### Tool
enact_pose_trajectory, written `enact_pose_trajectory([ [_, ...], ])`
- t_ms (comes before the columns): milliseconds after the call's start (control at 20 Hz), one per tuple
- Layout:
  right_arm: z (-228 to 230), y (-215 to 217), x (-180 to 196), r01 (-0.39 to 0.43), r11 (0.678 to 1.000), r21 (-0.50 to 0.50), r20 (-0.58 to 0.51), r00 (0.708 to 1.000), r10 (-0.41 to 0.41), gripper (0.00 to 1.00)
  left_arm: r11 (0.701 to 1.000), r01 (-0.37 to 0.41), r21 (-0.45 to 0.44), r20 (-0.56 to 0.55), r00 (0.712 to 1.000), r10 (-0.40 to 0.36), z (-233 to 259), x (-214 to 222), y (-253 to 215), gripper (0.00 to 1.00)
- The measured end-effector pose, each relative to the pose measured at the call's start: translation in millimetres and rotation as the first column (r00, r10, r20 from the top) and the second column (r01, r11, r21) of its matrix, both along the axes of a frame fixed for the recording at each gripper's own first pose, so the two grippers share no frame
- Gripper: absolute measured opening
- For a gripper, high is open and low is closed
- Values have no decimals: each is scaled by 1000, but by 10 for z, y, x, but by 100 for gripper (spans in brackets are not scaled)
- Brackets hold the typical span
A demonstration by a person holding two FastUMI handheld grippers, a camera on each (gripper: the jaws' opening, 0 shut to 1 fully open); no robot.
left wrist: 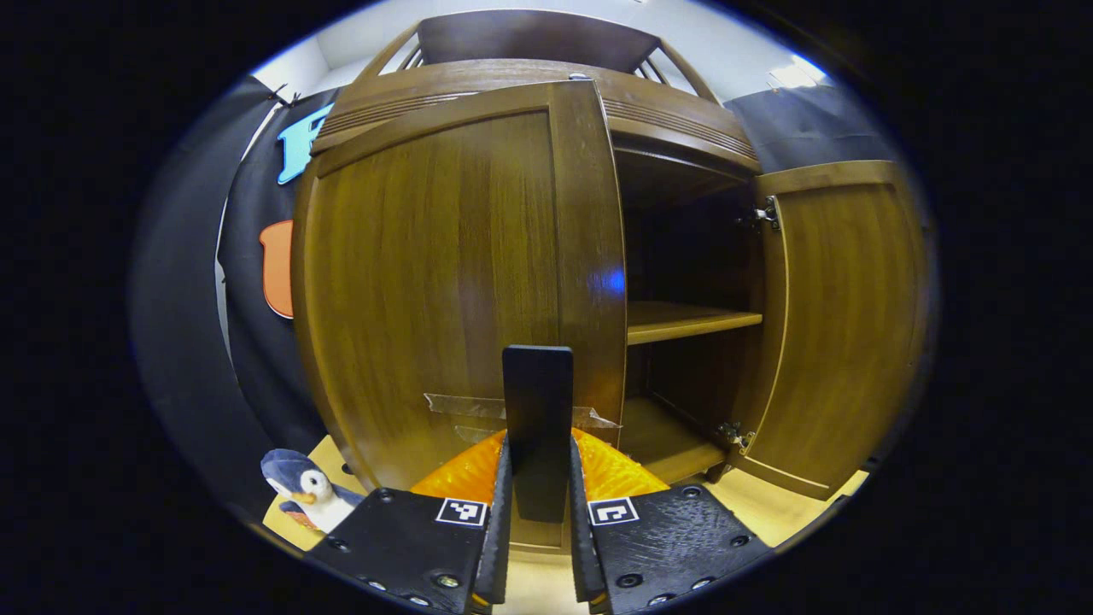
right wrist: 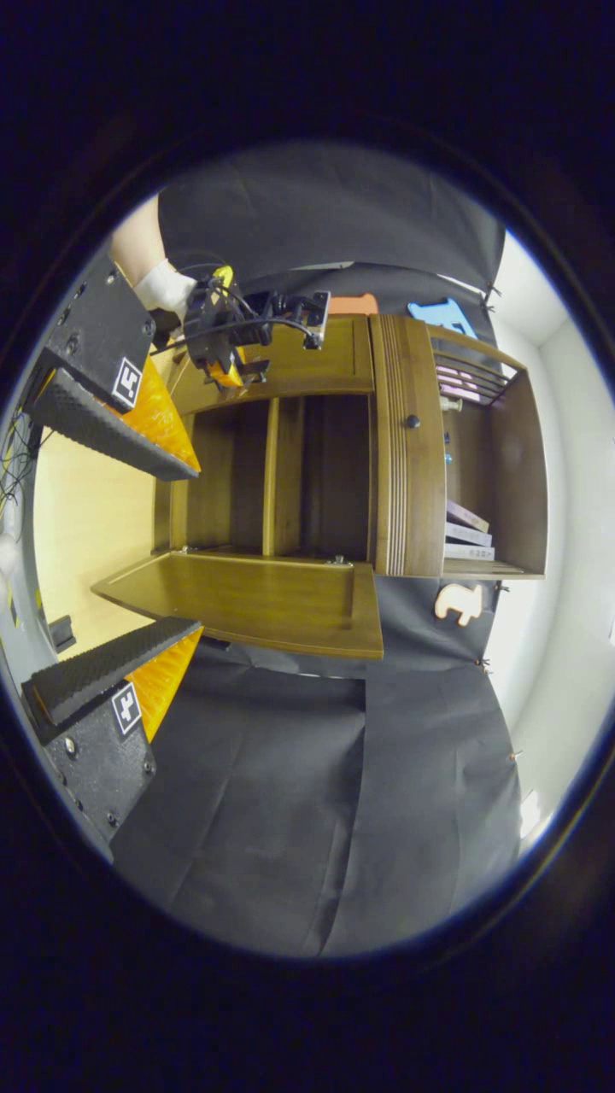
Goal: Open the right door of the double-door shoe cabinet with the right hand, and open the left door with the left hand.
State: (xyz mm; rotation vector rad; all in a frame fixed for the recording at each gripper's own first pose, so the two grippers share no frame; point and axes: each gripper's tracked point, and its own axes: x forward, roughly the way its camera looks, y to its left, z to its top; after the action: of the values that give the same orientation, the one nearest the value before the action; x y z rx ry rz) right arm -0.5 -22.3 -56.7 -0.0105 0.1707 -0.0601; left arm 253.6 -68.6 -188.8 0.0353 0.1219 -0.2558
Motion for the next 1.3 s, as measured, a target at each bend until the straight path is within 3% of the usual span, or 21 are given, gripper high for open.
enact_pose_trajectory([
  [150, 6, 77, -42, -23, 1000, -1, 7, 1000, 23, 100, 999, 7, -32, -13, 1000, -7, 4, -174, 119, 20],
  [200, 11, 102, -49, -33, 999, -2, 8, 999, 33, 100, 1000, 8, -26, -8, 1000, -8, 10, -236, 161, 20],
  [250, -1, 124, -57, -41, 999, -3, 9, 999, 41, 100, 1000, 6, -18, -4, 1000, -6, 20, -268, 209, 28],
  [300, -4, 151, -50, -51, 999, -3, 7, 999, 51, 100, 1000, 3, -11, -3, 1000, -4, 12, -323, 263, 12],
  [350, -15, 180, -50, -59, 998, 0, 7, 998, 59, 100, 1000, 1, -12, -1, 1000, -1, 27, -378, 316, 20],
  [950, -124, 662, -64, -189, 982, 29, -7, 982, 189, 100, 994, -108, 29, -7, 994, 108, 43, -953, 1212, 19],
  [1000, -139, 705, -67, -198, 980, 30, -11, 980, 198, 100, 993, -115, 21, -7, 993, 115, 37, -914, 1275, 11],
  [1200, -154, 853, -48, -226, 973, 37, -11, 974, 227, 100, 979, -200, 25, -16, 980, 200, 28, -1034, 1721, 0],
  [1300, -148, 906, -38, -234, 971, 40, -10, 972, 235, 100, 975, -219, 28, -8, 976, 219, 36, -1066, 1903, 0],
])
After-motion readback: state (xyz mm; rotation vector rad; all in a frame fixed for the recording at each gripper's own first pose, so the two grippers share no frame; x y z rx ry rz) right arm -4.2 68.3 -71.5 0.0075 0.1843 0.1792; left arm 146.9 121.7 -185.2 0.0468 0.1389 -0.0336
